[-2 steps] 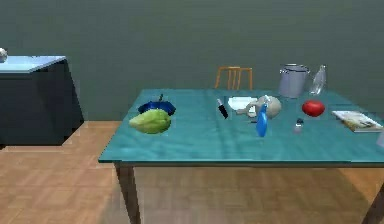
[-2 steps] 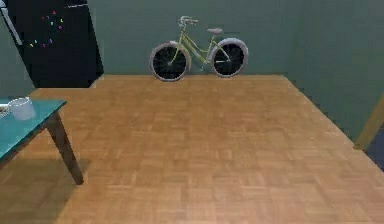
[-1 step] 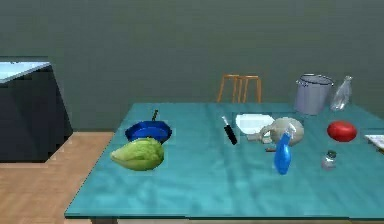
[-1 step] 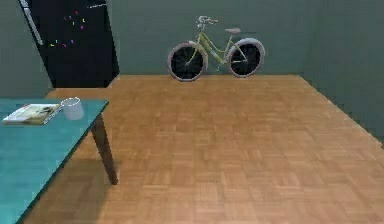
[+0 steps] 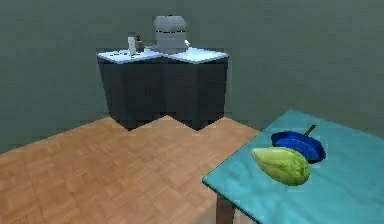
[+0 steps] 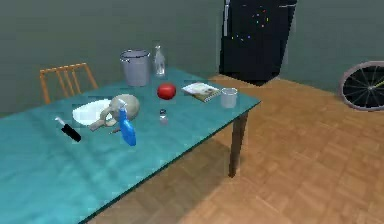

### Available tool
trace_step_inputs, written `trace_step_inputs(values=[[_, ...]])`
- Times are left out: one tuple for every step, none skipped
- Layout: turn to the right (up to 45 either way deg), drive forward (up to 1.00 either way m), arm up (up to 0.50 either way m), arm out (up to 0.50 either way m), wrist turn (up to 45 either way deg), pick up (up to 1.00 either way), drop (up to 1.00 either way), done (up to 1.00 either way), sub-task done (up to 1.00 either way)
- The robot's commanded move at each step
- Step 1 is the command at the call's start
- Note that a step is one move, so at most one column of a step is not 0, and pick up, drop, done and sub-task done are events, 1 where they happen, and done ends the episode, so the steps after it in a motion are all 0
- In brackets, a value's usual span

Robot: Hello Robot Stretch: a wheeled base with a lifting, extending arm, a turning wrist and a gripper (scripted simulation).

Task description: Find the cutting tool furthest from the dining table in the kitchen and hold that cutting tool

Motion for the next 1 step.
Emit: trace_step_inputs(values=[[-42.0,0.00,0.00,0.00,0.0,0.00,0.00,0.00,0.00]])
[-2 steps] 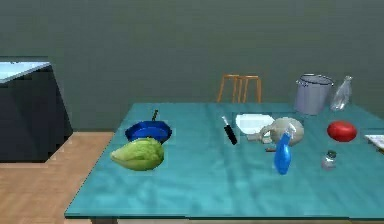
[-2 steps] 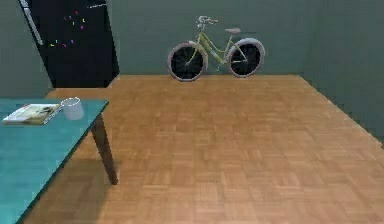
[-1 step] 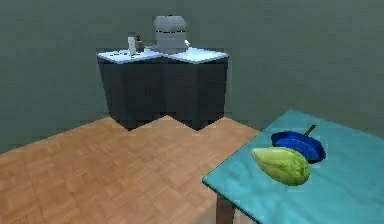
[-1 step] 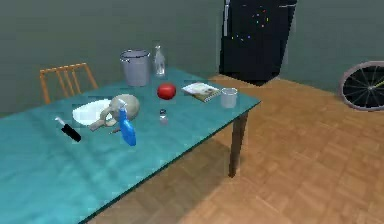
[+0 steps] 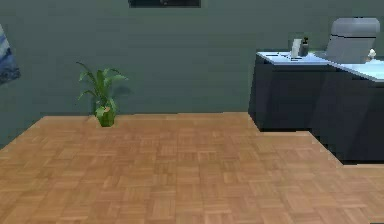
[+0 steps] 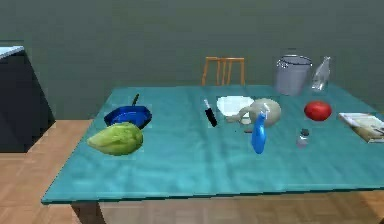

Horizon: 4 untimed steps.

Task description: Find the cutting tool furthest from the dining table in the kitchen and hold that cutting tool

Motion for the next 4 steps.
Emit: trace_step_inputs(values=[[0.0,0.70,0.00,0.00,0.0,0.00,0.00,0.00,0.00],[24.0,0.00,0.00,0.00,0.0,0.00,0.00,0.00,0.00],[0.0,1.00,0.00,0.00,0.0,0.00,0.00,0.00,0.00],[0.0,0.20,0.00,0.00,0.0,0.00,0.00,0.00,0.00]])
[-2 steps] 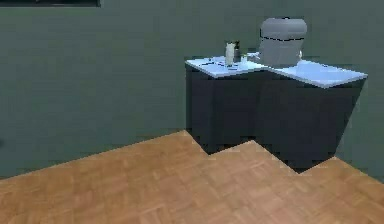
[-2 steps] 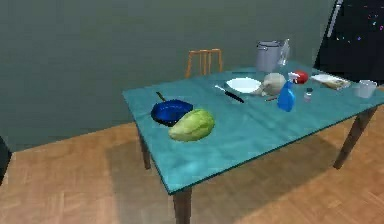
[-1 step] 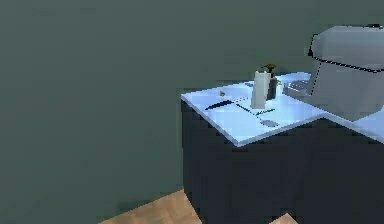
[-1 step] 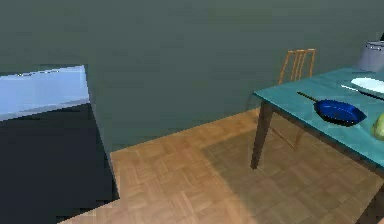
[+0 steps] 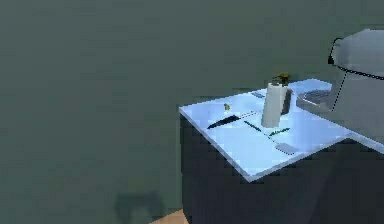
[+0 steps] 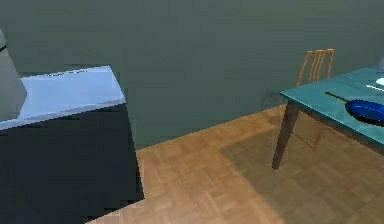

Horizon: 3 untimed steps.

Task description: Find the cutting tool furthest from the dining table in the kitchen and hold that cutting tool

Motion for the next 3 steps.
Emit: trace_step_inputs(values=[[-45.0,0.00,0.00,0.00,0.0,0.00,0.00,0.00,0.00],[-27.0,0.00,0.00,0.00,0.0,0.00,0.00,0.00,0.00],[-3.0,0.00,0.00,0.00,0.0,0.00,0.00,0.00,0.00]])
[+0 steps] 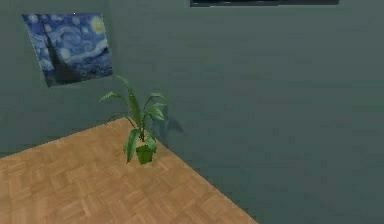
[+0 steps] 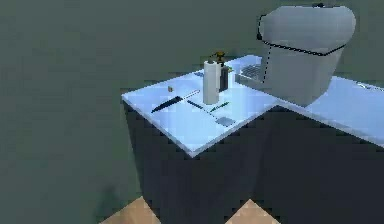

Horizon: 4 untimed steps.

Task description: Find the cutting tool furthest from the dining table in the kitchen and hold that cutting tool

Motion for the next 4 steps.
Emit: trace_step_inputs(values=[[45.0,0.00,0.00,0.00,0.0,0.00,0.00,0.00,0.00],[45.0,0.00,0.00,0.00,0.0,0.00,0.00,0.00,0.00],[3.0,0.00,0.00,0.00,0.0,0.00,0.00,0.00,0.00],[0.0,0.35,0.00,0.00,0.0,0.00,0.00,0.00,0.00]])
